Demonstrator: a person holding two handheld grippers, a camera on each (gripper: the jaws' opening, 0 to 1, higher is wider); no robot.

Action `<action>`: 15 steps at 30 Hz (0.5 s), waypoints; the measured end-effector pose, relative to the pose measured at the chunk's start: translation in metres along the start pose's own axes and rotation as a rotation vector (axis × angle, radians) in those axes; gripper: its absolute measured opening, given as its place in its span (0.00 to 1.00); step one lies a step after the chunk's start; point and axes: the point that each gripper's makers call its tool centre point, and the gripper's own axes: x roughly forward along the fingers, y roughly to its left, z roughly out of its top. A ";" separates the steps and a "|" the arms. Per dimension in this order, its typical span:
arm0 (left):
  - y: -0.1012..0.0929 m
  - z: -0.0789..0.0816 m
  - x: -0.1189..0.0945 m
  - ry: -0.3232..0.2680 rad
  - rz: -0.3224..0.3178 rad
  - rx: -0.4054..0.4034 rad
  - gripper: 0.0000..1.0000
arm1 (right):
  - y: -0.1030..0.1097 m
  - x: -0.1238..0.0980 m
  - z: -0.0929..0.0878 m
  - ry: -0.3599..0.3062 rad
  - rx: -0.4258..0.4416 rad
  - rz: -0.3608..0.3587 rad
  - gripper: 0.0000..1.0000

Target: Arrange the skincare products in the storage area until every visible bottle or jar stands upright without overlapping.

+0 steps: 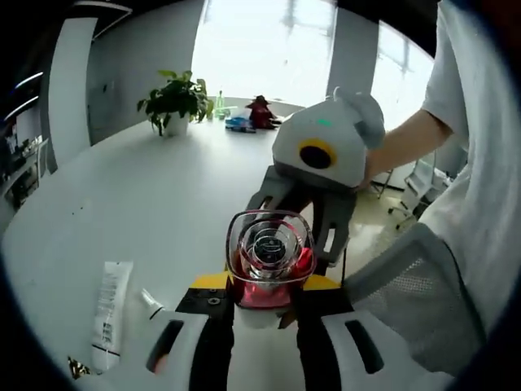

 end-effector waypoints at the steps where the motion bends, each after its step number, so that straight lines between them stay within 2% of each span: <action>1: 0.002 -0.001 0.001 0.002 0.001 -0.002 0.23 | -0.001 0.001 -0.001 0.002 0.000 -0.001 0.31; 7: 0.012 -0.006 0.007 0.005 0.001 -0.011 0.23 | -0.007 0.005 -0.008 0.026 -0.004 0.000 0.31; 15: 0.023 -0.001 0.007 -0.017 0.009 -0.008 0.23 | -0.022 0.005 -0.007 0.006 0.012 -0.019 0.31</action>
